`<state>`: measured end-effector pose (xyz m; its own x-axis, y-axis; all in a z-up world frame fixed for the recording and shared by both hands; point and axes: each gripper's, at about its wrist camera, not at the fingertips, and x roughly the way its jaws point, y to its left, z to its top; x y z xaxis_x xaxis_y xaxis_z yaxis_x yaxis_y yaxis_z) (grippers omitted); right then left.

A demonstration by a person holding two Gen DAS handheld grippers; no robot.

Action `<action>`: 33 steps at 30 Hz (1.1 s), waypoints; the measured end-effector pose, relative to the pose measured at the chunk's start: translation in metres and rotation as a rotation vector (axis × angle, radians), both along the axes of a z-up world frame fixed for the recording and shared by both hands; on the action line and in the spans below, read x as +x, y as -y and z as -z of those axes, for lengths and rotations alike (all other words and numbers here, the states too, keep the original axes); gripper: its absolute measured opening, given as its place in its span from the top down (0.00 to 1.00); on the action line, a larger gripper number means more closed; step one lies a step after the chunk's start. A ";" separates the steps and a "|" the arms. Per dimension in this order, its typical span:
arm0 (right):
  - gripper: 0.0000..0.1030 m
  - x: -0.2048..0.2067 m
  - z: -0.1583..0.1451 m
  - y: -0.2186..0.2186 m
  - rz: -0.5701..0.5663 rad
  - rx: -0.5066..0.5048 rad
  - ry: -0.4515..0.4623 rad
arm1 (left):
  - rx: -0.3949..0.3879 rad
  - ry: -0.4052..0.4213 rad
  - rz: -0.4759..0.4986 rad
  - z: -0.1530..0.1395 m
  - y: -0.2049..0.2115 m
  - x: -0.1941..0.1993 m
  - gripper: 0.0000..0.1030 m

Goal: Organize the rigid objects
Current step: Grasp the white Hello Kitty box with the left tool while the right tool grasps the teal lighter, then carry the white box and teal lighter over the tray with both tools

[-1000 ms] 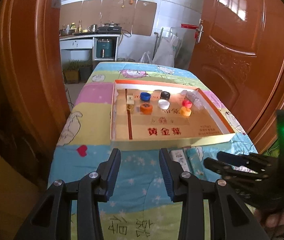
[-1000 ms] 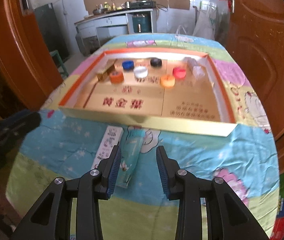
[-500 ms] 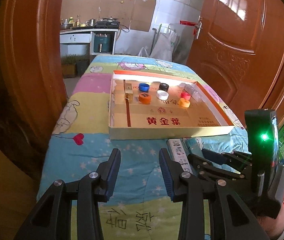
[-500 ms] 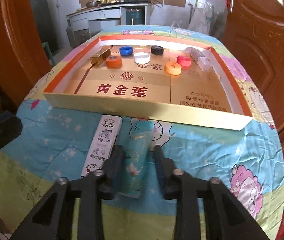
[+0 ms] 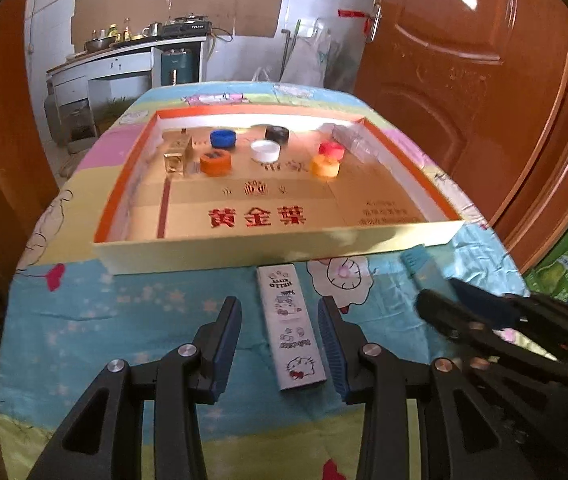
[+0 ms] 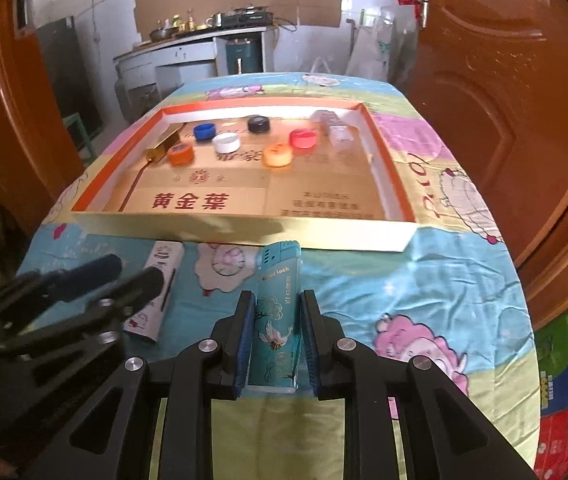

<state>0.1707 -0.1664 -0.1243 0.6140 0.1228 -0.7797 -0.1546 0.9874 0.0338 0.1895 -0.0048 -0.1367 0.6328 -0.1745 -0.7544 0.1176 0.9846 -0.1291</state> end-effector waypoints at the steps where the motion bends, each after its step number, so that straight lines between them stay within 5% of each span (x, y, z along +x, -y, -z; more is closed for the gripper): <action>1: 0.78 0.000 0.001 0.003 0.002 0.006 -0.002 | 0.020 -0.007 -0.010 0.003 0.003 0.002 0.61; 6: 0.77 -0.002 0.006 0.015 0.008 0.036 -0.017 | 0.080 -0.015 -0.027 0.012 0.012 0.002 0.61; 12: 0.78 -0.006 0.006 0.022 0.009 0.060 -0.012 | 0.027 -0.016 -0.026 0.011 0.004 0.000 0.74; 27: 0.91 -0.008 0.001 0.022 -0.008 0.067 -0.010 | 0.008 0.025 -0.005 -0.009 -0.002 -0.013 0.74; 30: 0.85 -0.008 0.005 0.024 -0.011 0.097 -0.012 | -0.004 0.010 -0.008 -0.005 -0.005 -0.012 0.74; 33: 0.45 -0.007 0.007 0.025 -0.008 0.109 -0.025 | -0.017 0.009 -0.009 -0.004 -0.008 -0.011 0.74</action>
